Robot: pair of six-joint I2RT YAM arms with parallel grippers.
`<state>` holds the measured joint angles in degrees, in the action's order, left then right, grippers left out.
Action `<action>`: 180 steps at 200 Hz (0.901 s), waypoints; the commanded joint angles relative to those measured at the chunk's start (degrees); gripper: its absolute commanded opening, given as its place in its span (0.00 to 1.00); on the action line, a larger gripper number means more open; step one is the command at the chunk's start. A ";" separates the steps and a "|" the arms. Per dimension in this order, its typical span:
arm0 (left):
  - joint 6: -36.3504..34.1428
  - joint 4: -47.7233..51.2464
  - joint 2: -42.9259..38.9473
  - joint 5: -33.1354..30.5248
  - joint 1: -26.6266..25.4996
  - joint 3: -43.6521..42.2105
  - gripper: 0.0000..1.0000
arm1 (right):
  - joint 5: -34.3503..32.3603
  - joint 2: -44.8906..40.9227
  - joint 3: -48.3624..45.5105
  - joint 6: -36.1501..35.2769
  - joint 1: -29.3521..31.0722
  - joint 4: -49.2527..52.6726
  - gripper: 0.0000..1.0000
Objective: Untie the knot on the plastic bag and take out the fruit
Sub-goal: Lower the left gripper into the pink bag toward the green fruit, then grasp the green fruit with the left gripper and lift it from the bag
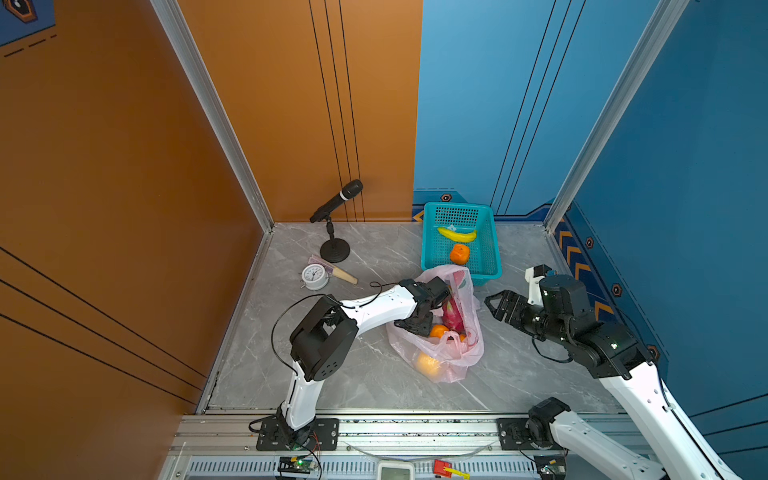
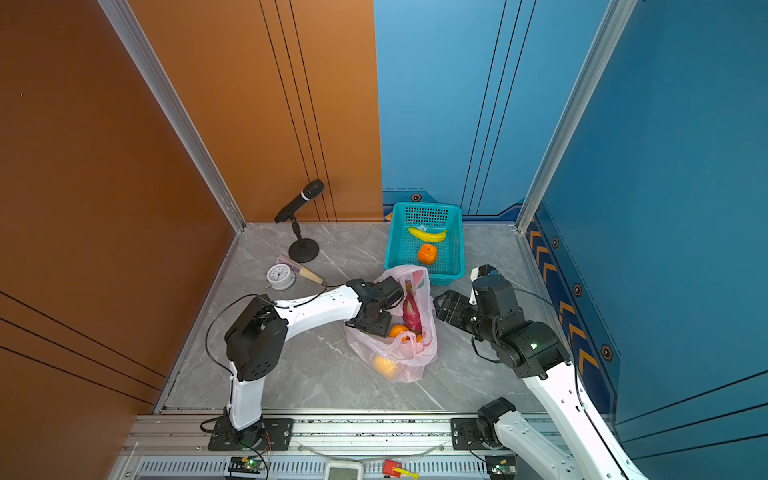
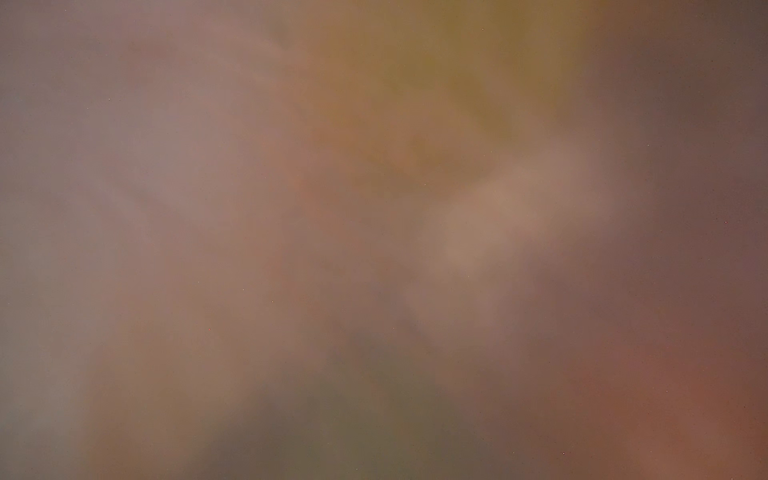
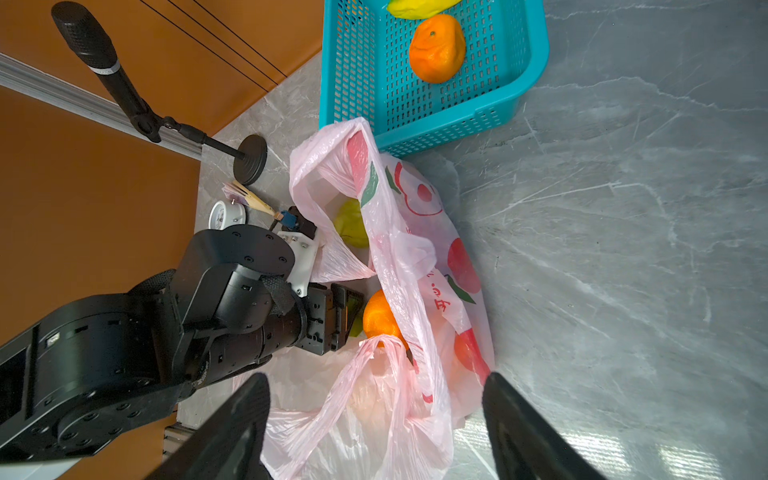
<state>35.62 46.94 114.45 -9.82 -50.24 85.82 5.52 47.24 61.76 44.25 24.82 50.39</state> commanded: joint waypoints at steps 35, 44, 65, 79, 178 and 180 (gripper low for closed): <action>-0.10 -0.19 -3.55 1.67 0.24 -0.85 0.54 | -1.73 0.41 -0.39 1.71 1.35 0.30 0.81; -0.41 -0.18 -4.10 1.74 0.28 -0.74 0.53 | -1.88 0.47 -0.41 1.76 1.59 0.27 0.81; -0.99 -0.21 -5.39 2.11 0.22 -0.39 0.50 | -2.08 0.69 -0.31 2.06 2.11 -0.21 0.81; -1.32 -0.18 -6.32 2.18 0.17 -0.25 0.49 | -2.09 0.98 -0.34 2.43 2.63 -0.62 0.81; -5.98 -7.61 -16.66 3.96 -1.27 -4.16 0.44 | -3.14 2.70 -0.95 4.62 7.39 -2.54 0.81; -6.15 -7.97 -16.95 4.21 -1.31 -4.35 0.44 | -3.12 2.73 -0.85 4.66 7.40 -2.53 0.81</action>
<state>32.05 42.94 101.19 -8.01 -50.81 83.42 4.19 49.69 60.77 47.90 31.70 48.80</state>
